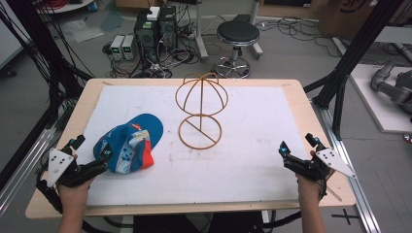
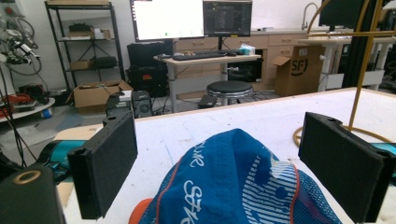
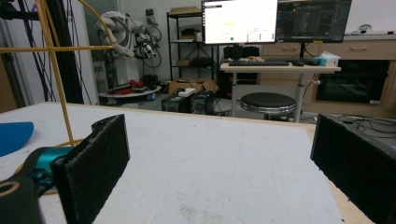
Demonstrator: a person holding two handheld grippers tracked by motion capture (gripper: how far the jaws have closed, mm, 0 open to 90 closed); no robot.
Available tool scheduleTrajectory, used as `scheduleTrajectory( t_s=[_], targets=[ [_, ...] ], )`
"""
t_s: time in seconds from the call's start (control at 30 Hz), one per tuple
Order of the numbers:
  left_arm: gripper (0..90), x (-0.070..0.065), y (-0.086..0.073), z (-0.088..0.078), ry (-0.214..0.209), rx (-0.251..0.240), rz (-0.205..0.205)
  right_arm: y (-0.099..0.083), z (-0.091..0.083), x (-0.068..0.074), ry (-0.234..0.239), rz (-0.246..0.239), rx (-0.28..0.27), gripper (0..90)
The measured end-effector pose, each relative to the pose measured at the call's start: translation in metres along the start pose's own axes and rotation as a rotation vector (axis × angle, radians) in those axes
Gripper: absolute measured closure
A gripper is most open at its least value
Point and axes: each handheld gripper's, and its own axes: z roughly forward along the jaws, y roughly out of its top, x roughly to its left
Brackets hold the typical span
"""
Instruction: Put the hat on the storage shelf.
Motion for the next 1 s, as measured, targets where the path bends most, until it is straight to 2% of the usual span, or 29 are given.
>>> scheduleTrajectory(
  t_s=[0.23, 0.37, 0.47, 0.53, 0.7, 1.0],
  targets=[
    [12.9, -0.005, -0.002, 0.004, -0.03, 0.028, 0.025, 0.0, -0.001, 0.0, -0.003, 0.001, -0.003, 4.2],
    [16.7, -0.007, -0.005, 0.008, -0.05, 0.071, 0.051, 0.0, -0.001, 0.0, -0.003, 0.002, 0.0, 4.2],
    [17.2, -0.008, -0.006, 0.009, -0.038, 0.085, 0.065, 0.0, -0.001, 0.0, -0.004, 0.004, 0.001, 4.2],
    [18.1, -0.008, -0.008, 0.012, -0.016, 0.119, 0.089, 0.0, -0.002, 0.0, -0.006, 0.005, 0.001, 4.2],
    [19.1, -0.009, -0.012, 0.019, -0.014, 0.177, 0.115, 0.0, -0.003, -0.001, -0.012, 0.005, -0.001, 4.2],
    [23.0, -0.012, -0.015, 0.027, -0.007, 0.217, 0.143, 0.0, -0.005, -0.002, -0.015, 0.008, 0.001, 4.2]
  ],
)
